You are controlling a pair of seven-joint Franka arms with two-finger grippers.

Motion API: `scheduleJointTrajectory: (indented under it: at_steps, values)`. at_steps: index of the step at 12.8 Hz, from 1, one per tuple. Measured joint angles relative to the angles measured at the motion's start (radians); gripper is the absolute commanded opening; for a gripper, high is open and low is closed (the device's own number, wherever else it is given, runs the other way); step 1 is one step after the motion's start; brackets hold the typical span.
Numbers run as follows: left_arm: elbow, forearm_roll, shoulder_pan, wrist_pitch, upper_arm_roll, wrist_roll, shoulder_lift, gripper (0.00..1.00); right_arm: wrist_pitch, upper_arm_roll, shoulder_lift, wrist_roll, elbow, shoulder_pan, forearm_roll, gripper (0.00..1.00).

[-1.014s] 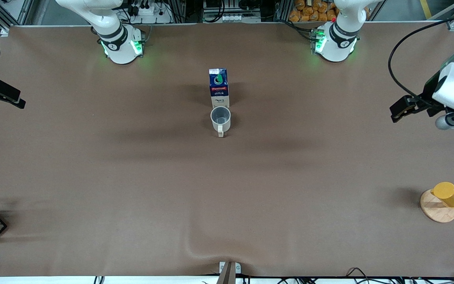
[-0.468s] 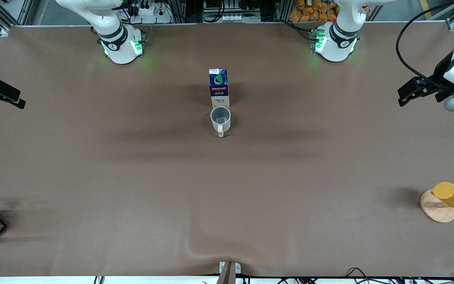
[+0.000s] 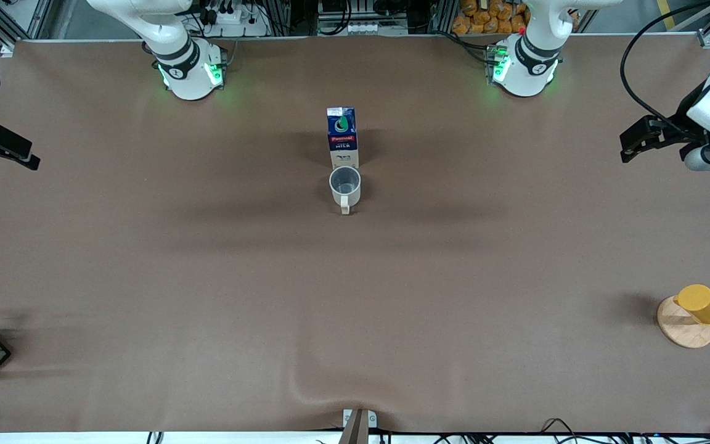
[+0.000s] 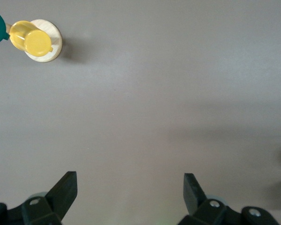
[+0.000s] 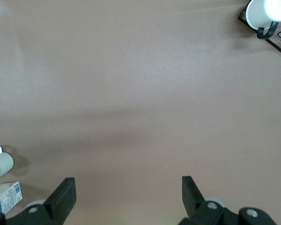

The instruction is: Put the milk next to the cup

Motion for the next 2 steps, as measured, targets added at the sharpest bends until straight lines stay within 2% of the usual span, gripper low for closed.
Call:
scheduleJointTrajectory:
  at_steps: [2]
  values:
    - [0.000, -0.034, 0.000, -0.005, 0.007, -0.017, 0.000, 1.00, 0.000, 0.000, 0.000, 0.000, 0.000, 0.000, 0.000, 1.00]
